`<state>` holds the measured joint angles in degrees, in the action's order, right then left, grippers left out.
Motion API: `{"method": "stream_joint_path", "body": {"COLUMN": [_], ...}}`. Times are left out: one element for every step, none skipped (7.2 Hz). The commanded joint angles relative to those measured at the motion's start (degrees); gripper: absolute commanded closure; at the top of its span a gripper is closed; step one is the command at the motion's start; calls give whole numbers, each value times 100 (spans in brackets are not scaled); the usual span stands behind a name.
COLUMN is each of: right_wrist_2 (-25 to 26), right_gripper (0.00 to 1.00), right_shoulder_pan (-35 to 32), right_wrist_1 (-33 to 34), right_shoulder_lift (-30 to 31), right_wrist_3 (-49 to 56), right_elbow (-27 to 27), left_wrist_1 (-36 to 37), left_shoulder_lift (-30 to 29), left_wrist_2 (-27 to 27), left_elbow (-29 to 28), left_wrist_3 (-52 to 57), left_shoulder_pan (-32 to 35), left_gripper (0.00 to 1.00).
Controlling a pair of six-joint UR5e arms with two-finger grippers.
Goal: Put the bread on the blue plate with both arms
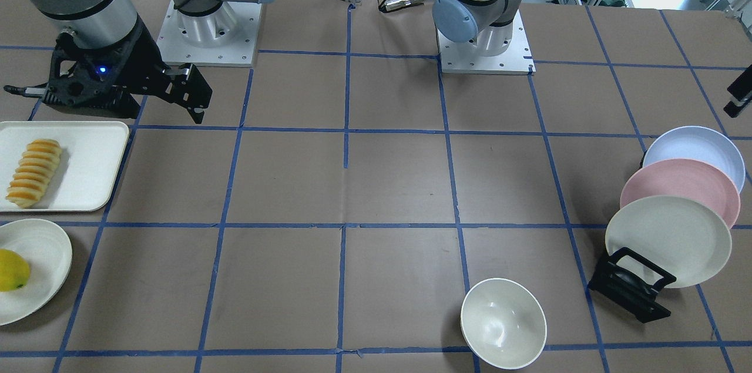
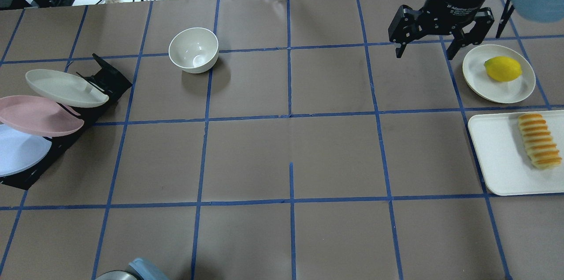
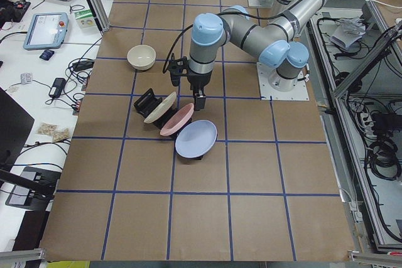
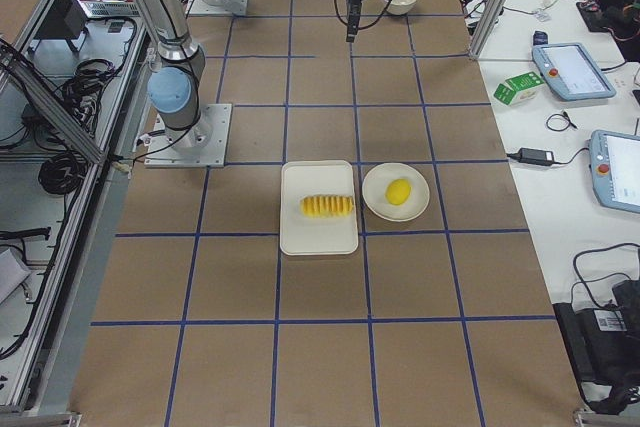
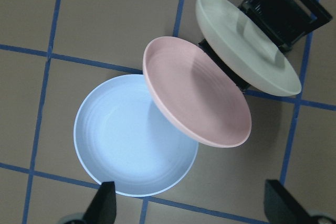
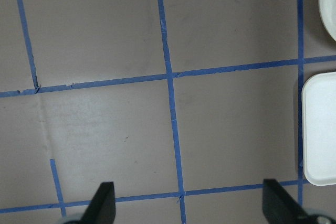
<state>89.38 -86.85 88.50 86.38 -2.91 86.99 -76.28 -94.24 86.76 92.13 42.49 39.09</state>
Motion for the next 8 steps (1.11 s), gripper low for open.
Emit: {"method": "stream_joint_path", "body": {"right_wrist_2": [19,27,332,840,810,818,827,844], "right_gripper": [0,0,0,0,0,0,0,0], "right_shoulder_pan": [718,1088,1370,1660,1872,1926,1935,1935], "right_wrist_1": [-25,-26,-208,-314,-463,-465,-421,-378], "right_shoulder_lift": [1,-42,-69,-156,-218,-244,-279,-315], "right_wrist_3": [716,1061,1082,1082,1091,1108,1117,1135], "right_elbow": [29,90,264,318,319,319,328,328], "left_wrist_1": [342,612,623,632,623,632,632,632], "left_shoulder_lift": [-426,-663,-866,-1094,-1288,-1490,-1675,-1816], "left_wrist_2": [-308,-309,-448,-641,-721,-791,-792,-810], "left_elbow": [-10,-28,-37,-37,-37,-37,-37,-37], "left_wrist_3": [602,994,1006,1111,1121,1095,1025,981], "left_shoulder_pan": [-444,-594,-821,-972,-990,-1025,-1043,-1043], "left_gripper": [0,0,0,0,0,0,0,0]}}
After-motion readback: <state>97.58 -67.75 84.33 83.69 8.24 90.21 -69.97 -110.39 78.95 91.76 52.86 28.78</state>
